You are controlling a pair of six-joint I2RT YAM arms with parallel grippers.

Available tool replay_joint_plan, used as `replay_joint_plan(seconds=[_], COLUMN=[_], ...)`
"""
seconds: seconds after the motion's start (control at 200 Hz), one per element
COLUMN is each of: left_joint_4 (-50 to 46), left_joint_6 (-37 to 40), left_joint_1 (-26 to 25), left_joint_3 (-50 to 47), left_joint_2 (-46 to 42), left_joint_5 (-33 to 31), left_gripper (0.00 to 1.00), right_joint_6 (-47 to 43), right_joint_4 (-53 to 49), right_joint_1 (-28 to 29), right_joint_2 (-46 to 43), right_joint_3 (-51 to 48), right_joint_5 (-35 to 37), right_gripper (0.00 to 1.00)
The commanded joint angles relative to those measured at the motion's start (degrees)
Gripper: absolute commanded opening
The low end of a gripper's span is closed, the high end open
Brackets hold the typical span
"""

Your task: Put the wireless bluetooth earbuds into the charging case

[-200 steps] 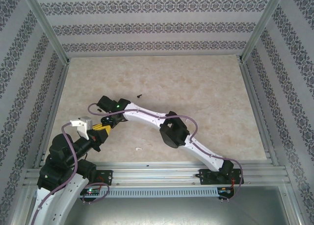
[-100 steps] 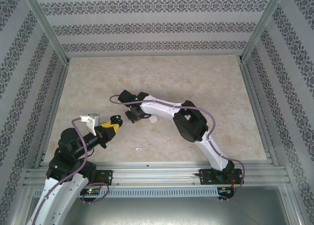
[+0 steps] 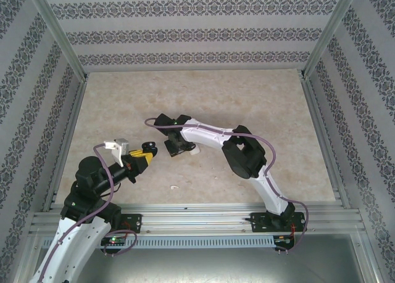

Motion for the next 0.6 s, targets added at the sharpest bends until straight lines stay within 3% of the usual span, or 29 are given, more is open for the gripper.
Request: replay_joint_plan(seconds=[0.0, 0.595], left_joint_4=[3.38, 4.6], left_joint_6=[0.58, 0.27], left_joint_1=[0.4, 0.41], left_joint_3=[-0.74, -2.69], left_joint_2=[-0.05, 0.11], left_joint_5=[1.72, 3.62], left_gripper=[0.0, 0.0], right_joint_6=[-0.25, -3.32], right_joint_4=[-7.64, -20.98], right_joint_1=[-0.65, -2.21], right_joint_2=[-0.08, 11.95], right_joint_3=[5.21, 23.87], right_joint_5=[-2.2, -5.11], right_gripper=[0.44, 0.37])
